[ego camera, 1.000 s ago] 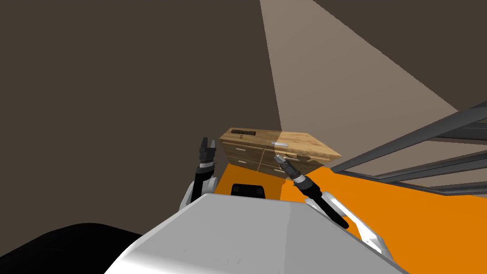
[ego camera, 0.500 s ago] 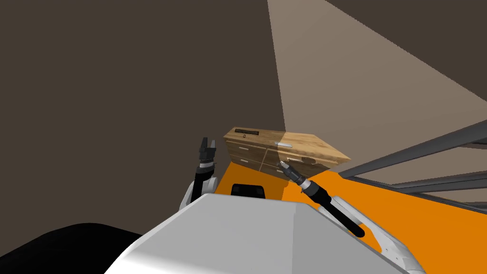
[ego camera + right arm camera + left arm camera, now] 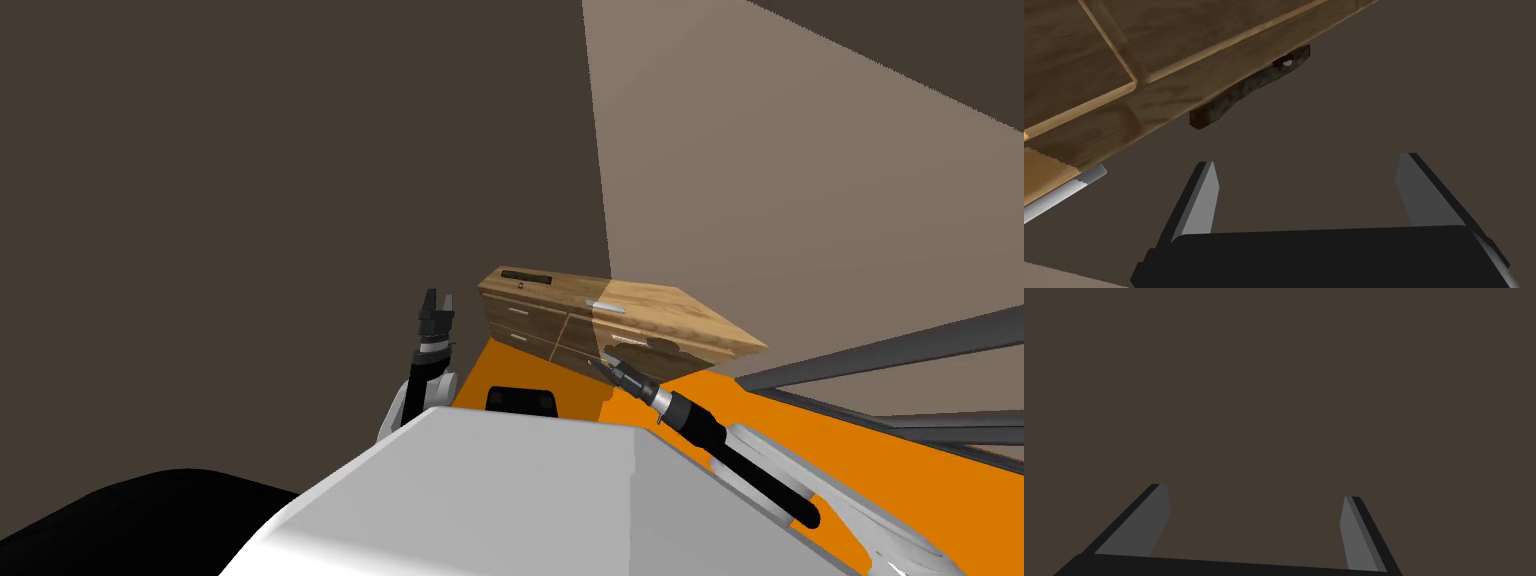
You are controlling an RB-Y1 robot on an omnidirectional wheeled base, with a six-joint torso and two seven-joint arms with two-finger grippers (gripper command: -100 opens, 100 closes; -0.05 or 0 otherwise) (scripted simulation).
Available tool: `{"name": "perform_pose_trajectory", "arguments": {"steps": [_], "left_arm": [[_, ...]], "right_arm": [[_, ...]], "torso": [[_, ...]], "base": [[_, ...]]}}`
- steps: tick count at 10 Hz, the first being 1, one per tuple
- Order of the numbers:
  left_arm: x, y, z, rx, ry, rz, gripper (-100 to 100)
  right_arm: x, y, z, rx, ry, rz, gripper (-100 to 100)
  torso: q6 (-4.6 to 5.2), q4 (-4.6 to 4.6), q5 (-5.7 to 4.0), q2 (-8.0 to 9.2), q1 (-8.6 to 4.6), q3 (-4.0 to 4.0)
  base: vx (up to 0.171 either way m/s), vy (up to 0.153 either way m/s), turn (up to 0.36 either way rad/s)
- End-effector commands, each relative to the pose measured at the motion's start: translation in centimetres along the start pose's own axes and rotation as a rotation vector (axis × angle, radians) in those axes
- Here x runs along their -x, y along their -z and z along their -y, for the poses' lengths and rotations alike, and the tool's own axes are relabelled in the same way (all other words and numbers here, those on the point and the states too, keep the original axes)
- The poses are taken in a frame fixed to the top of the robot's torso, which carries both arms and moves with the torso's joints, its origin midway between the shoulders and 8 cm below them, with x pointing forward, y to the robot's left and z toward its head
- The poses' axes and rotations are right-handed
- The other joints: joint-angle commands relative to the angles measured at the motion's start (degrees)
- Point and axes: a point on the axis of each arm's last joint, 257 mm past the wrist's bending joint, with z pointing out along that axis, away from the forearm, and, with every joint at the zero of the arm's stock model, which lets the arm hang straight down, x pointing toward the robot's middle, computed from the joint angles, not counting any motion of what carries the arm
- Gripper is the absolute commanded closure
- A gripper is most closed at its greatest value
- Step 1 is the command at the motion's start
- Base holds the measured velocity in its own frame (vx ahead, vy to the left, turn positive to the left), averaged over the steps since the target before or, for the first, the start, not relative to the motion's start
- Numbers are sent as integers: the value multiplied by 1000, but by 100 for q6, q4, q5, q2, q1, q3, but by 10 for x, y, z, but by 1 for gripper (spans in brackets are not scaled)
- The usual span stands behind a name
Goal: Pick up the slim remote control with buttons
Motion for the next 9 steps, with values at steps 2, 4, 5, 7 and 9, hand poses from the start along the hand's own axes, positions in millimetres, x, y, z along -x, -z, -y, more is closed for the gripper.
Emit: {"name": "perform_pose_trajectory", "arguments": {"steps": [2,4,5,7,9], "left_arm": [[0,0,0,0,0,0,0],[0,0,0,0,0,0,0],[0,0,0,0,0,0,0],[0,0,0,0,0,0,0],[0,0,0,0,0,0,0]], "right_arm": [[-17,20,24,-41,36,-99,-100],[-15,23,27,-38,57,-121,-100],[-30,42,45,-75,73,-190,-100],[-43,64,63,-110,100,-270,-100],[-38,68,68,-107,128,-299,-100]], "torso": [[0,-1,-1,-3,-3,-2],[1,-2,0,-6,-3,-4],[1,-1,-1,-5,-4,-3],[0,-2,-1,-9,-3,-6],[1,-3,-2,-13,-6,-8]], "base": [[1,10,98],[4,4,35],[11,14,192],[15,9,160],[16,-1,38]]}}
